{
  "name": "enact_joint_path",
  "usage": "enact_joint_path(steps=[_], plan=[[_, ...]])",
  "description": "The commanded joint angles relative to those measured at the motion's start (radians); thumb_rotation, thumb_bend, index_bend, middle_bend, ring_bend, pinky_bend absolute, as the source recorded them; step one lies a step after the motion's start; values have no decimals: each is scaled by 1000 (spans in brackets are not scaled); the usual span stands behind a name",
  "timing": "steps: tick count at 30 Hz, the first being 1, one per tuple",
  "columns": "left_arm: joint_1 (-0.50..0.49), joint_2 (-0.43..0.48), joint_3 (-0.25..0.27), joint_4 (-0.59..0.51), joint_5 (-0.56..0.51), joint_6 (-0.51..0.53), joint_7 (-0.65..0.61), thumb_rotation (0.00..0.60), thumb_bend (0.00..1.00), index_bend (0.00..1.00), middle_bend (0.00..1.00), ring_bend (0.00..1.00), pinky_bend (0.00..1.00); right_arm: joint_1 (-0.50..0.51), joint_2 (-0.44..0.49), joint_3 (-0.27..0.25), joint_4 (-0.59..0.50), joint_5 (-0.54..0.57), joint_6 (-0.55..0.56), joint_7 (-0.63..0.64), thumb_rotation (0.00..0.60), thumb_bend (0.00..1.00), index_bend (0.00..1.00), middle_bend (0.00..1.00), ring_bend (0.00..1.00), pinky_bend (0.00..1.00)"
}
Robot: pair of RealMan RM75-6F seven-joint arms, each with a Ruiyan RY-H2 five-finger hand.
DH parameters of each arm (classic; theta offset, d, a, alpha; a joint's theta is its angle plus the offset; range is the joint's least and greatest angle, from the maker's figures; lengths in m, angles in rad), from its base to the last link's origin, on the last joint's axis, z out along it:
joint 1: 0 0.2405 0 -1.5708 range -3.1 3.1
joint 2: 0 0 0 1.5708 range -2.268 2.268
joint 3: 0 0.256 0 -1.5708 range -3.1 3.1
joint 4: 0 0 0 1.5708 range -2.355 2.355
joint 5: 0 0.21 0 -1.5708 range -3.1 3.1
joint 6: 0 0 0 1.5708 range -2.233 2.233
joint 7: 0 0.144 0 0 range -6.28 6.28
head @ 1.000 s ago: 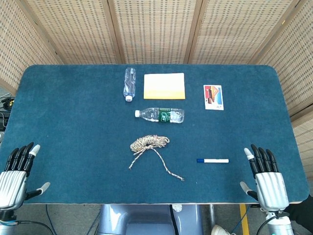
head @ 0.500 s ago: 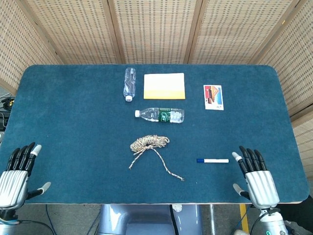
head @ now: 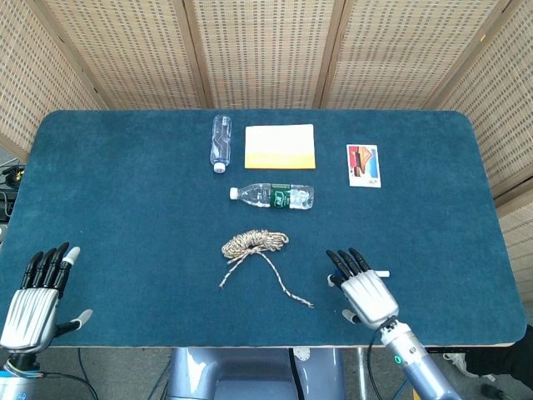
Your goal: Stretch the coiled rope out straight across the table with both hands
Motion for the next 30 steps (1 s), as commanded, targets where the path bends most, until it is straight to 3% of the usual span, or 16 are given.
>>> enact_joint_path(steps=[1, 13, 30], plan=[[-3, -2, -2, 0, -8, -5, 3, 600, 0, 0, 0, 0, 0, 54, -71, 14, 35, 83, -68, -37, 600, 150, 412, 0, 0, 0], [-12, -4, -4, -2, -26, -21, 12, 600, 0, 0, 0, 0, 0, 134, -159, 8, 76, 237, -126, -40, 600, 252, 433, 0, 0, 0], [-17, -13, -5, 0, -40, -26, 27, 600, 0, 0, 0, 0, 0, 202, -231, -16, 136, 329, -108, -73, 600, 272, 436, 0, 0, 0]])
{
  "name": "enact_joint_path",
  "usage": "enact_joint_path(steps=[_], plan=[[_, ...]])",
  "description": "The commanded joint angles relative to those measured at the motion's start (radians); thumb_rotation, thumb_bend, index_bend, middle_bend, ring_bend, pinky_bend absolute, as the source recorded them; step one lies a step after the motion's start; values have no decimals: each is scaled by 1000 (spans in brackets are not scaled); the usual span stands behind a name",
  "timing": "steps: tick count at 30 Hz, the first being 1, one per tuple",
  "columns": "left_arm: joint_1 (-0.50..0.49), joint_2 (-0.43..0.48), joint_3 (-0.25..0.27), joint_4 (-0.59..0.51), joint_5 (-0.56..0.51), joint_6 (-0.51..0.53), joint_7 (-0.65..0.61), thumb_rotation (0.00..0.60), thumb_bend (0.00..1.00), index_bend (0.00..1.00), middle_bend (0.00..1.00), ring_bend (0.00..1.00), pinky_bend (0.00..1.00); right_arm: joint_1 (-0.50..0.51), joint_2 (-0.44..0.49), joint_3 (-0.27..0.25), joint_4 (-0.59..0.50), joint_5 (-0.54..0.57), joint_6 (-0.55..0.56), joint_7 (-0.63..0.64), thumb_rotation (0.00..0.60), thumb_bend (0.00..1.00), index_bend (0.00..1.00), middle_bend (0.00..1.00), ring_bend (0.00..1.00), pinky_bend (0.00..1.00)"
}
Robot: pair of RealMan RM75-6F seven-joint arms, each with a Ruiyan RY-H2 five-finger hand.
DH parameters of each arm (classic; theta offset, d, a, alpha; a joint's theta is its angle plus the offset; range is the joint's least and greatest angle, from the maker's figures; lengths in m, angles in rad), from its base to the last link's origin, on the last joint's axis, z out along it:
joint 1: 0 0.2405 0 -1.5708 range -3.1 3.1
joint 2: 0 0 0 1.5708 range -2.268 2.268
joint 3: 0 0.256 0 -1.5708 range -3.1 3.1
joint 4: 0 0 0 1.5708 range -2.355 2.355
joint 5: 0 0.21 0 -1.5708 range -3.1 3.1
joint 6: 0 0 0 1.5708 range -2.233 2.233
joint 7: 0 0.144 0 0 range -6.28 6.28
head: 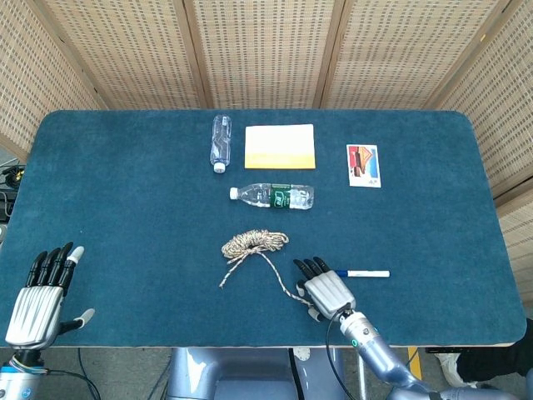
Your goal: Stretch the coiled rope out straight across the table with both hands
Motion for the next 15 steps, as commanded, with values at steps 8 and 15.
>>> enact_joint_path(steps=[8, 15], plan=[[-4, -3, 0, 1, -7, -6, 5, 600, 0, 0, 0, 0, 0, 20, -31, -13, 26, 18, 19, 8, 600, 277, 439, 0, 0, 0], [-5, -3, 1, 2, -10, -6, 4, 600, 0, 0, 0, 0, 0, 36, -55, -18, 53, 43, 25, -3, 600, 277, 444, 0, 0, 0]])
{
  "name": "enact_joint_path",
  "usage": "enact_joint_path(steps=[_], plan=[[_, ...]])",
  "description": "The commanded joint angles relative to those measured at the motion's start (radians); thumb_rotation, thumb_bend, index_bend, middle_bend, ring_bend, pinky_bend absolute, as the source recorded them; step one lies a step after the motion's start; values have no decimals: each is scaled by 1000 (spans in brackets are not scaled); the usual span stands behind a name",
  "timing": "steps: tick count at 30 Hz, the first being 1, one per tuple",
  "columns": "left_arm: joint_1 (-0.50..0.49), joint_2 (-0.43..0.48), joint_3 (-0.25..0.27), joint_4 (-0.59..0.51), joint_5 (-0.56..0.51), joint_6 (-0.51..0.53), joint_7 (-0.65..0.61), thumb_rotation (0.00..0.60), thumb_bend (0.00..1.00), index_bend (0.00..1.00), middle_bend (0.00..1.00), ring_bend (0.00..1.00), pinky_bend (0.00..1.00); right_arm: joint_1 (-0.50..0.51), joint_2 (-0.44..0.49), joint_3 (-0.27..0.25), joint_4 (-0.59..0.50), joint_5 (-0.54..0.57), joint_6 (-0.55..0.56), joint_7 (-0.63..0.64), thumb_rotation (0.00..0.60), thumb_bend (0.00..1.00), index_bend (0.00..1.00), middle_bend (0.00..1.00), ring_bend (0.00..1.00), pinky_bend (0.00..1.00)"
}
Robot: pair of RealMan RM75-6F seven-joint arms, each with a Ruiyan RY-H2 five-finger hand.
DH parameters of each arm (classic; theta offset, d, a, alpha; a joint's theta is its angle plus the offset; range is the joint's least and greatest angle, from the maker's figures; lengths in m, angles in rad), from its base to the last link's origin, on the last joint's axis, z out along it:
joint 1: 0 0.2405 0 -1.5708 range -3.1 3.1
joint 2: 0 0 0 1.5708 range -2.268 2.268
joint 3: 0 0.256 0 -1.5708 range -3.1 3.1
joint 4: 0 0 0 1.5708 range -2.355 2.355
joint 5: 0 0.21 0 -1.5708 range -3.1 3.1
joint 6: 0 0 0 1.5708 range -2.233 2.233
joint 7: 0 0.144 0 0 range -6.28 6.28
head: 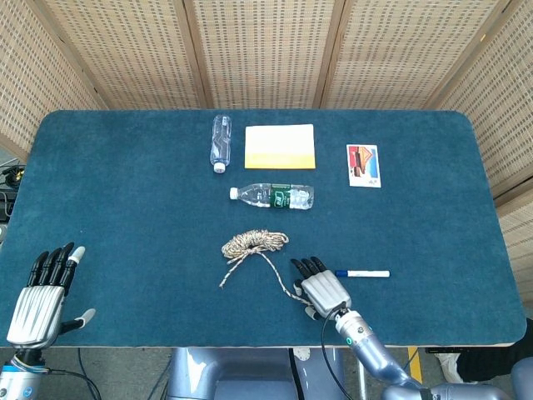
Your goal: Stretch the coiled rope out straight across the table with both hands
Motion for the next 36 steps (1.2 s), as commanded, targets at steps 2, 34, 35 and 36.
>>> enact_joint_path(steps=[2, 34, 35, 36], plan=[[0, 0, 0, 0, -1, 0, -1, 600, 0, 0, 0, 0, 0, 8, -13, -4, 16, 10, 4, -9, 600, 280, 452, 0, 0, 0], [-97, -41, -61, 30, -124, -140, 6, 600, 0, 65, 0, 0, 0, 52, -46, -26, 59, 5, 51, -8, 600, 424, 577, 0, 0, 0], [-115, -49, -71, 36, -135, -165, 0, 600, 0, 115, 0, 0, 0, 53, -47, -26, 58, 5, 53, -9, 600, 424, 578, 0, 0, 0], [-141, -59, -82, 47, -143, -197, -3, 600, 0, 148, 0, 0, 0, 55, -47, -26, 58, 7, 54, -12, 600, 424, 580, 0, 0, 0]])
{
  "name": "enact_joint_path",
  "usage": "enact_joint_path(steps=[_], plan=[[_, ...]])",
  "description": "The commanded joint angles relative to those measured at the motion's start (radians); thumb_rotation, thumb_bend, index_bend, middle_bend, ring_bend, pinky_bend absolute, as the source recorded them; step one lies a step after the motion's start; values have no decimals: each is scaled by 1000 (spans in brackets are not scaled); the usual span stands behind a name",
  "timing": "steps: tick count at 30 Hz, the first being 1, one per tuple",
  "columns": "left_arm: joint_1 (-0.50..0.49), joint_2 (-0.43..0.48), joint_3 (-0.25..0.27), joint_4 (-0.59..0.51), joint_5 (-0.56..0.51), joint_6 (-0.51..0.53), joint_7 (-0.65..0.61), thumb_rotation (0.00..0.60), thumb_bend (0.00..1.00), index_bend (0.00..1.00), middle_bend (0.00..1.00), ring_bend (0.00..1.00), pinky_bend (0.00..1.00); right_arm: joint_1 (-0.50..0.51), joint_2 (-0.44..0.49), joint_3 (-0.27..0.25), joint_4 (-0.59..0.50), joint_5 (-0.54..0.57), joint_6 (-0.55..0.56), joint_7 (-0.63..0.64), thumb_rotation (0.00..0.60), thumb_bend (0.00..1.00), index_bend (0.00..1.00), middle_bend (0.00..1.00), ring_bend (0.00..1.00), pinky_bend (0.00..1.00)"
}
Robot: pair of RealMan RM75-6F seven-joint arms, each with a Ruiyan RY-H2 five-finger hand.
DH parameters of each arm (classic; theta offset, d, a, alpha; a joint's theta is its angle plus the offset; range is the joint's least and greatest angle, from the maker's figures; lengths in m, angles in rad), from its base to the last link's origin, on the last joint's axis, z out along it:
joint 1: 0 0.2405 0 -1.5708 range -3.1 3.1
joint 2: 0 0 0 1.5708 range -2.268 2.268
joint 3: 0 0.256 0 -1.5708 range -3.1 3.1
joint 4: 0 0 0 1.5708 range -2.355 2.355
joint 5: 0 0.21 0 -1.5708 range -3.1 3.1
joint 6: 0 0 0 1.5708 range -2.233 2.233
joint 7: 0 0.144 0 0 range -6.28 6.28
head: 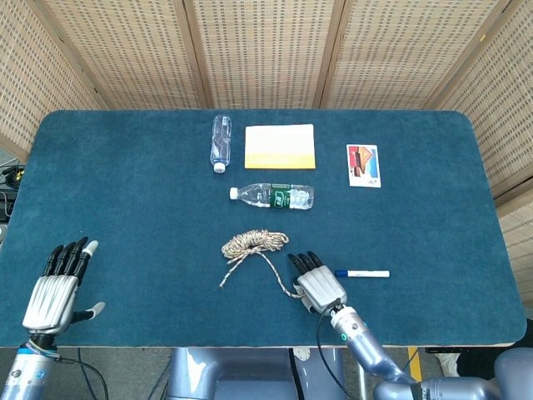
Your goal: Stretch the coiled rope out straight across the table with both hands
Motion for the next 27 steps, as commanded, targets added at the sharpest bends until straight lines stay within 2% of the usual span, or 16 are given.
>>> enact_joint_path(steps=[1, 8, 10, 12, 16, 19, 24, 27], plan=[[-84, -39, -43, 37, -42, -103, -8, 600, 0, 197, 0, 0, 0, 3, -2, 0, -1, 5, 3, -6, 600, 424, 581, 0, 0, 0], [-211, -164, -93, 156, -56, -207, 25, 600, 102, 440, 0, 0, 0, 10, -9, 2, 0, 21, 12, -19, 600, 424, 583, 0, 0, 0], [-236, -187, -95, 182, -48, -227, 17, 600, 124, 463, 0, 0, 0, 11, -10, 2, 0, 26, 14, -22, 600, 424, 583, 0, 0, 0], [-284, -210, -85, 235, 5, -273, -27, 600, 137, 471, 0, 0, 0, 13, -11, 1, 1, 32, 15, -27, 600, 424, 583, 0, 0, 0], [-342, -249, -65, 330, 97, -295, -101, 600, 173, 483, 0, 0, 0, 15, -13, 0, 1, 44, 18, -35, 600, 424, 583, 0, 0, 0], [-384, -280, -51, 392, 152, -308, -145, 600, 239, 492, 0, 0, 0, 18, -16, 0, 2, 53, 21, -42, 600, 424, 583, 0, 0, 0], [-441, -311, -29, 442, 206, -337, -146, 600, 304, 512, 0, 0, 0, 22, -19, 0, 1, 68, 25, -52, 600, 424, 583, 0, 0, 0], [-468, -335, -21, 462, 216, -360, -127, 600, 308, 524, 0, 0, 0, 25, -21, 1, 2, 76, 27, -53, 600, 424, 583, 0, 0, 0]])
